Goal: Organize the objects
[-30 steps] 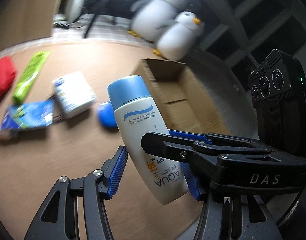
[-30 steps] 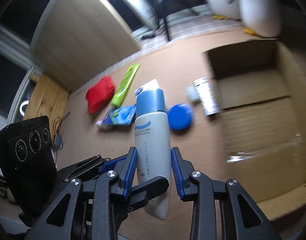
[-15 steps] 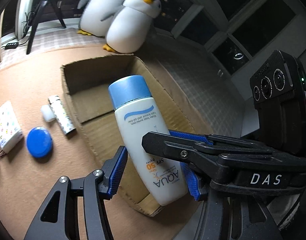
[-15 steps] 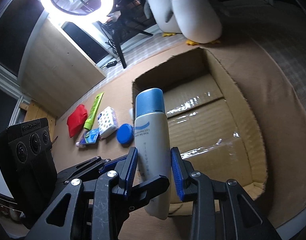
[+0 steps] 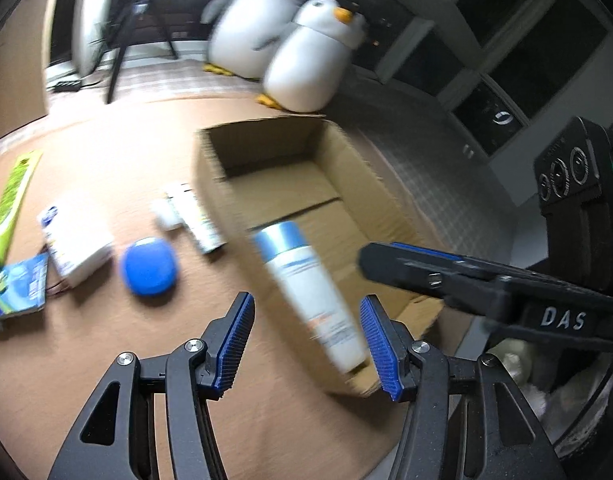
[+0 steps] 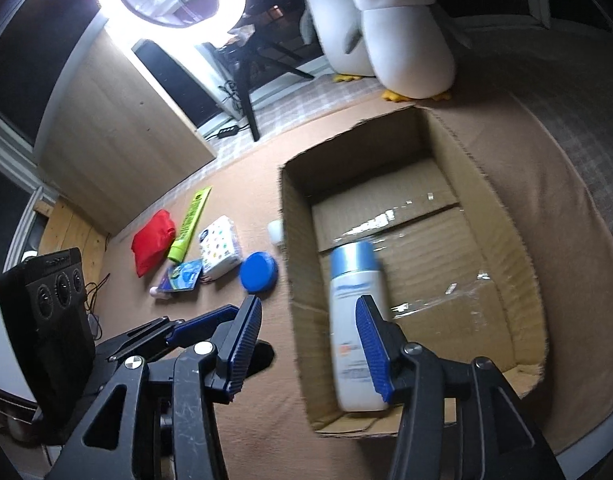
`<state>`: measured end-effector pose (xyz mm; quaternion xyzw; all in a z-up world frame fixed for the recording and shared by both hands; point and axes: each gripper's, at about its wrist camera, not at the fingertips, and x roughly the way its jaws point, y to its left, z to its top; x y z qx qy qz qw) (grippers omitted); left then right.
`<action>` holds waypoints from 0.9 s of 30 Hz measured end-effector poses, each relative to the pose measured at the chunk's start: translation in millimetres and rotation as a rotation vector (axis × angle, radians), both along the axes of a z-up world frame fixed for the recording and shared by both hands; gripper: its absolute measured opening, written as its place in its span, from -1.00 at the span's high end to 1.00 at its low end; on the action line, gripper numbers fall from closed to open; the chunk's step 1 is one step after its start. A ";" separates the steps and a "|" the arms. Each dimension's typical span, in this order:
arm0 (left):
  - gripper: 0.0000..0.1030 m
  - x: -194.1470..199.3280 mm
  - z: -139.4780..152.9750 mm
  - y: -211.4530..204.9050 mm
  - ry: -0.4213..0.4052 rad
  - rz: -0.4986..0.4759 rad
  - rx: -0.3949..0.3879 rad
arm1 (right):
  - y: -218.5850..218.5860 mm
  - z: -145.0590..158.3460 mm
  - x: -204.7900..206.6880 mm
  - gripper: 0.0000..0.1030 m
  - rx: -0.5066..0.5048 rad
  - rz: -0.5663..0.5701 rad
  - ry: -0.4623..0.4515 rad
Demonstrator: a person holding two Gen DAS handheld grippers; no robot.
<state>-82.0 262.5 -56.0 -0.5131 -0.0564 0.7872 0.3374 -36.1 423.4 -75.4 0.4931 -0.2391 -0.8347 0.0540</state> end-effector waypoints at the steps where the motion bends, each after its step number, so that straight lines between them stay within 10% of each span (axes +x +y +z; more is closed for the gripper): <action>1: -0.15 -1.3 -1.7 -9.6 -0.003 0.015 -0.002 | -4.4 -0.2 -0.5 0.12 -0.003 0.004 0.000; 15: -0.16 -77.0 -35.8 -162.2 -0.099 0.275 -0.144 | -61.9 -9.1 8.7 0.11 -0.011 0.050 -0.023; 27: -0.13 -147.0 -77.0 -174.0 -0.174 0.317 -0.203 | -64.1 -18.4 29.6 0.12 0.021 -0.015 -0.062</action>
